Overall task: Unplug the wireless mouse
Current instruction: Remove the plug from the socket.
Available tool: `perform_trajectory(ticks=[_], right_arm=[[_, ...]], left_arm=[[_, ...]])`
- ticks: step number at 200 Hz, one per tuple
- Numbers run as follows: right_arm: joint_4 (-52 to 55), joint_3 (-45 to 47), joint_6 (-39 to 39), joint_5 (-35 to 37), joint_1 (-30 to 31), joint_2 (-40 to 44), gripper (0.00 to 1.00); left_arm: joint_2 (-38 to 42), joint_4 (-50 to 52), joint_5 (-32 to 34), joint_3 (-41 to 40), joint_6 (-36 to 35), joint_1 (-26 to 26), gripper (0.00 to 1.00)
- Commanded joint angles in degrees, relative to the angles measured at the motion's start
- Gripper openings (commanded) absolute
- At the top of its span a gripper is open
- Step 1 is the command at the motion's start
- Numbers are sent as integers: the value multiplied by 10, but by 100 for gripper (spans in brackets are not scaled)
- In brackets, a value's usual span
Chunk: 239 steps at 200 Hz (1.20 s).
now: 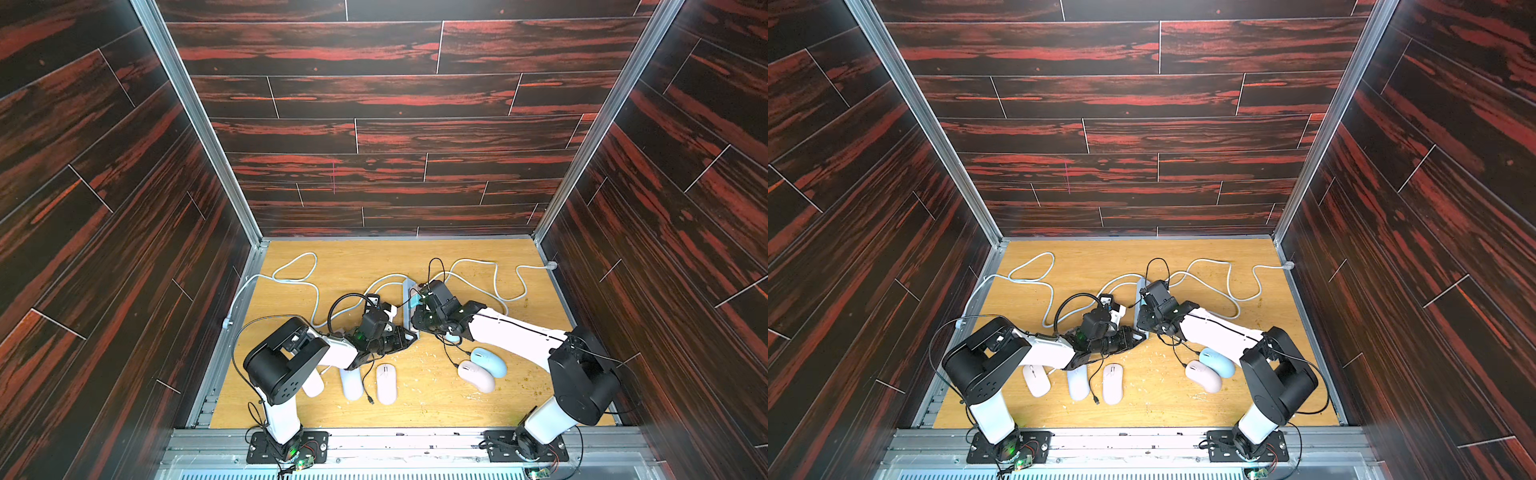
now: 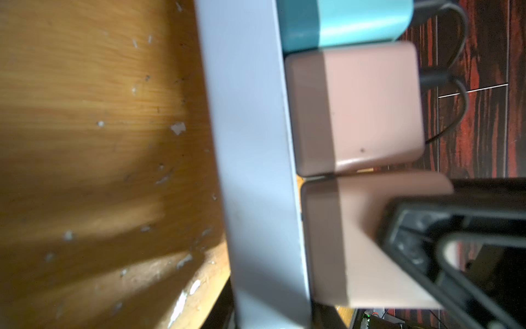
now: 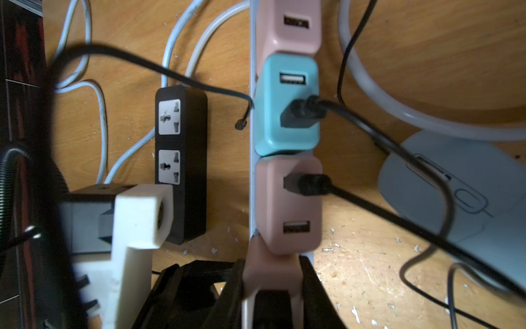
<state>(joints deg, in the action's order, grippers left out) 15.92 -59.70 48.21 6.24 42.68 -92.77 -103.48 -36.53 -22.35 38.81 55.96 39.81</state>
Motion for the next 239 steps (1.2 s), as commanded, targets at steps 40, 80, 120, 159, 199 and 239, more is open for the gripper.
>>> perform_trajectory(ticks=[40, 80, 120, 159, 199, 239], right_arm=[[-13, 15, 12, -29, 12, 62, 4], [-114, 113, 55, -2, 16, 120, 0], [-106, 125, 43, 17, 18, 138, 0], [-71, 115, 19, 41, 17, 168, 0], [-20, 107, -19, 82, 17, 230, 0], [23, 101, -51, 102, 17, 266, 0]], left_arm=[[-12, -16, 50, 5, 12, -15, 0], [-33, -57, 49, -2, 49, -23, 0], [-44, -65, 51, -1, 58, -23, 0], [-48, -39, 55, 13, 51, -23, 0], [-64, -1, 56, 53, 38, -27, 16], [-51, 18, 48, 67, 25, -29, 41]])
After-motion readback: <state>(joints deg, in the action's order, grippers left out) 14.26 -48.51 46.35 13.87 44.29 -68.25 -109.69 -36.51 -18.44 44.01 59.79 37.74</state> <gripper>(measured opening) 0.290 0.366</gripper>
